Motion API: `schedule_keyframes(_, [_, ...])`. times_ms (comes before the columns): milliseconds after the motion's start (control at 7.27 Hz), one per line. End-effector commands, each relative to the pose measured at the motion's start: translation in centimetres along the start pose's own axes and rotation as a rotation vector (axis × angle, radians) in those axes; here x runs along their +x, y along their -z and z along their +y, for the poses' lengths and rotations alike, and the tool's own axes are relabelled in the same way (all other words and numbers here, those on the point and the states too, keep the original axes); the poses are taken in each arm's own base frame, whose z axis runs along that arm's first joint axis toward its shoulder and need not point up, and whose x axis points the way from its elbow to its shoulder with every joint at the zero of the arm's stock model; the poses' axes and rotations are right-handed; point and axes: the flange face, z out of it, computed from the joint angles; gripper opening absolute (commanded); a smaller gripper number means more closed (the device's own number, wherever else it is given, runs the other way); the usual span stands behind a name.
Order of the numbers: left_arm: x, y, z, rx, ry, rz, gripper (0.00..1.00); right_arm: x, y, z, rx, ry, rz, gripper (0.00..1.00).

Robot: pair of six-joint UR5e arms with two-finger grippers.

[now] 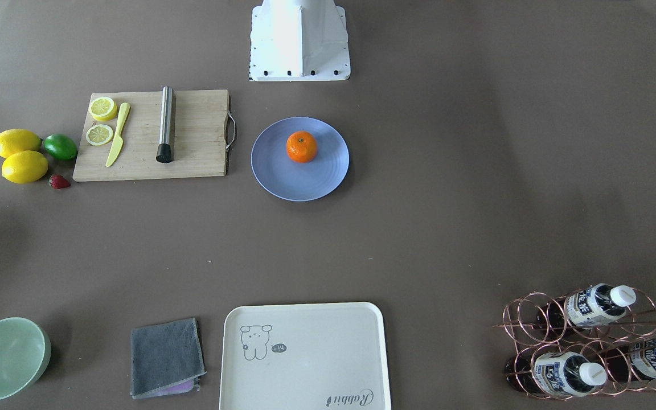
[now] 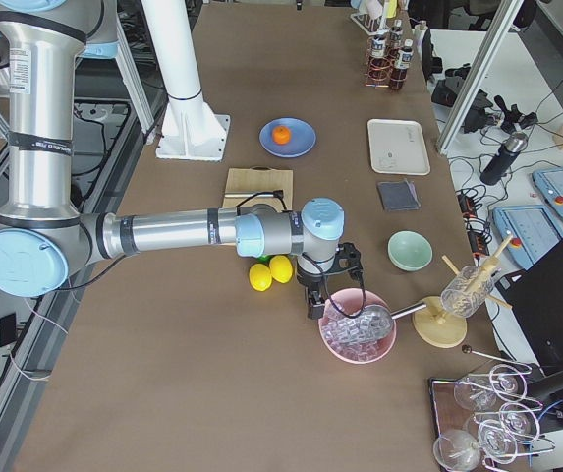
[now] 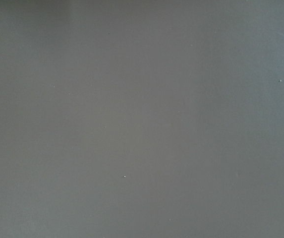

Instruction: Pick orange to plate

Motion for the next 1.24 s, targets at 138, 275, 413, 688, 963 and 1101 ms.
schedule_keyframes(138, [0.3, 0.5, -0.6, 0.017, -0.014, 0.000, 0.98, 0.4, -0.1, 0.3, -0.004, -0.008, 0.006, 1.00])
schedule_keyframes(275, [0.2, 0.5, -0.6, 0.028, -0.023, 0.003, 0.98, 0.3, -0.1, 0.0, -0.003, -0.005, 0.012, 1.00])
schedule_keyframes(413, [-0.1, 0.2, -0.4, 0.042, -0.038, 0.004, 0.98, 0.3, 0.0, -0.2, 0.000, -0.004, 0.012, 1.00])
schedule_keyframes(688, [-2.4, -2.1, 0.2, 0.034, -0.032, 0.006, 0.98, 0.2, 0.2, -0.3, 0.003, -0.002, 0.014, 1.00])
schedule_keyframes(963, [-4.2, -1.9, 1.1, 0.074, -0.021, 0.016, 0.98, 0.3, 0.1, 0.0, 0.001, -0.002, 0.014, 1.00])
schedule_keyframes(1101, [-5.1, -2.3, 1.5, 0.063, 0.003, 0.043, 0.98, 0.2, 0.2, -0.1, 0.003, 0.000, 0.014, 1.00])
